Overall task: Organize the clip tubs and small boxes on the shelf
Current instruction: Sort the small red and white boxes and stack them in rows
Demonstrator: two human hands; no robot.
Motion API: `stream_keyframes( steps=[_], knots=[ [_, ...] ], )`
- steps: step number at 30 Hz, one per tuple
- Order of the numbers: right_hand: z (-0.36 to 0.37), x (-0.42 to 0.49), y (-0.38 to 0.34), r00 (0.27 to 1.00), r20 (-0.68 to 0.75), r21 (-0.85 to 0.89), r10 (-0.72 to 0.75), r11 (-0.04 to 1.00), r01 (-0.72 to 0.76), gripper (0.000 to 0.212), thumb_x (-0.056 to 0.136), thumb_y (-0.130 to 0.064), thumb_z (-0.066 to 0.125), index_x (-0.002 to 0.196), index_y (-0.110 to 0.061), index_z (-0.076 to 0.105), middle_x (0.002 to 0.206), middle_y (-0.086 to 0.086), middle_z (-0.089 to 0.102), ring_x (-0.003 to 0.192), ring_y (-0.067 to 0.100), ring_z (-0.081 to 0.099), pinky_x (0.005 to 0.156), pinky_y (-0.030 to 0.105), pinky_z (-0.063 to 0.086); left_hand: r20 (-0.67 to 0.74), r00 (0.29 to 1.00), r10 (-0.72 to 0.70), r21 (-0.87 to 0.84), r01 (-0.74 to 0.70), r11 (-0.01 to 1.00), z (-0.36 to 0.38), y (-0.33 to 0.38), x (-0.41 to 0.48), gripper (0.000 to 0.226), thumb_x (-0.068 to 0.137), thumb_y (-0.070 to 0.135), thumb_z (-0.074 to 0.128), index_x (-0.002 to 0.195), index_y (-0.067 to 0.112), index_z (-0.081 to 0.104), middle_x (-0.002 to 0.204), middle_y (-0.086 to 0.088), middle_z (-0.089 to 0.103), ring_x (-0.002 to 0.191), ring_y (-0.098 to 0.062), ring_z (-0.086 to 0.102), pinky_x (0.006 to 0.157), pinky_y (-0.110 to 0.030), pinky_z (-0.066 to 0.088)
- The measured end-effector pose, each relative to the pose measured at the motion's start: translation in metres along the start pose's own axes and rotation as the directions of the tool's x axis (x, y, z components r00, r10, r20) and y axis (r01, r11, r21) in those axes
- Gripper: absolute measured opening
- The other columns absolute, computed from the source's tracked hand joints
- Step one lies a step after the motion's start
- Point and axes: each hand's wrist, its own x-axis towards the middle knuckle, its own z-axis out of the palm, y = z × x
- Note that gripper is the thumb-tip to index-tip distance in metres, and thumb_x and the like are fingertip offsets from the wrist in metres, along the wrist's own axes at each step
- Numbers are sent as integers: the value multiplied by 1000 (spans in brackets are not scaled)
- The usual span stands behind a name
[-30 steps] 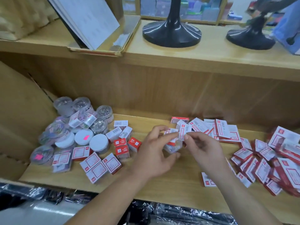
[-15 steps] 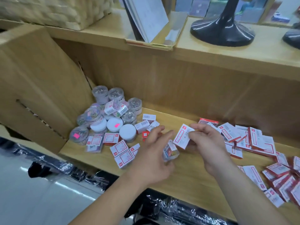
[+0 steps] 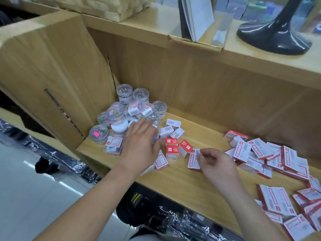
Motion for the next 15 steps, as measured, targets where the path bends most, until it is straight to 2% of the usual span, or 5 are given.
stream_keyframes(
  steps=[4,6,9,13,15],
  knots=[
    [-20,-9,15,1000,-16,33,11,999,-11,14,89,-18,71,83,-31,71,82,-20,72,78,-13,65,71,8,49,-73,995,69,-110,-76,991,-2,43,-1,32,90,28,58,114,9,69,138,-13,58,140,-36,43,113,-49,40],
    [-30,-10,26,997,-62,41,41,998,-39,12,89,-18,72,86,-29,72,85,-20,73,81,-10,66,77,10,50,-11,988,152,-211,-151,966,7,79,-4,28,90,26,61,113,11,69,136,-9,59,132,-31,51,104,-43,47],
    [-45,-14,39,990,-127,37,56,998,-52,9,89,-18,72,95,-23,75,90,-15,75,87,-2,69,88,27,55,159,947,279,-267,-231,936,33,120,-14,26,85,28,65,108,16,68,129,-4,61,119,-26,57,85,-42,56],
    [-68,-25,49,969,-245,86,31,996,-10,12,89,-12,71,91,-23,74,83,-18,74,80,-8,66,76,10,50,282,907,312,-215,-257,942,61,141,-18,38,77,28,68,113,16,67,129,-7,61,118,-28,59,89,-41,56],
    [-78,-28,56,950,-310,112,29,994,6,12,90,-12,69,95,-21,75,85,-17,74,83,-6,66,75,11,50,293,908,301,-225,-240,944,74,153,-10,41,77,29,70,117,18,64,130,-6,61,119,-28,57,94,-37,52]
  ],
)
